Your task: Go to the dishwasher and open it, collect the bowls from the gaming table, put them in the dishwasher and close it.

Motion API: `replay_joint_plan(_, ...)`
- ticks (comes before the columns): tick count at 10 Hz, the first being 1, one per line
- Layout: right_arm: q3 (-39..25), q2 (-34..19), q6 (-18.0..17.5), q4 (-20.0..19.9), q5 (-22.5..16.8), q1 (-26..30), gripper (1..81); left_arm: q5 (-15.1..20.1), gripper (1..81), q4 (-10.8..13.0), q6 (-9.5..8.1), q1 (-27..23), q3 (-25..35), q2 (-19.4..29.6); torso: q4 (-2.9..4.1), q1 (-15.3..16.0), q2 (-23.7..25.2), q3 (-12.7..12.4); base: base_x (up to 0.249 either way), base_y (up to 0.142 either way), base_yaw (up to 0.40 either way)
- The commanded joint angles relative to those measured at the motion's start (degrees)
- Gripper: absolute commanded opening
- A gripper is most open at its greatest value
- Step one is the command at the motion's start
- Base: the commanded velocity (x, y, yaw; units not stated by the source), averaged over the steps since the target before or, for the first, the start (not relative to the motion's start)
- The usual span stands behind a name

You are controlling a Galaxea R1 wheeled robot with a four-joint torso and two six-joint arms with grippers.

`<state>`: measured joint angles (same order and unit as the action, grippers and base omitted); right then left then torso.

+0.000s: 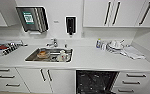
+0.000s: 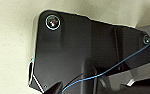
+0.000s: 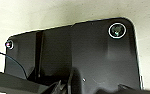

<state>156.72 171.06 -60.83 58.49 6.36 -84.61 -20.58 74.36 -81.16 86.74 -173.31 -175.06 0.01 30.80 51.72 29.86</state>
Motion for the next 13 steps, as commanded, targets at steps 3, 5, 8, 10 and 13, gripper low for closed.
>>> replay_joint_plan(3, -0.02, -0.34, 0.1, 0.66, -2.14, 1.77, 81.1, 2.21, 81.1, 0.34, 0.13, -1.08, -0.54, 0.32, 0.0, -6.22, -9.6, -7.83, 0.0, 0.0, 0.0)
replay_joint_plan(5, 0.15, -0.34, 0.19, 0.66, -2.14, 1.77, 81.1, 2.12, 81.1, 0.34, 0.04, -1.08, -0.54, 0.32, 0.0, -8.91, -13.67, -10.7, 0.0, 0.0, 0.0)
replay_joint_plan(8, -0.11, -0.34, 0.1, 0.66, -2.23, 2.03, 81.1, 2.12, 81.1, 0.34, 0.04, -1.08, -0.54, 0.23, 0.0, -13.0, -19.85, -10.31, 0.0, 0.0, 0.0)
replay_joint_plan(10, 0.15, -0.08, 0.1, 0.66, -2.23, 2.12, 81.1, 2.12, 81.1, 0.34, 0.13, -1.08, -0.54, -0.03, 0.0, -15.1, -22.98, -10.99, 0.0, 0.0, 0.0)
replay_joint_plan(13, 0.15, -0.08, 0.19, 0.66, -2.23, 2.12, 81.1, 2.21, 81.1, 0.34, 0.13, -1.08, -0.54, -0.12, 0.0, -18.45, -28.18, -16.34, 0.0, 0.0, 0.0)
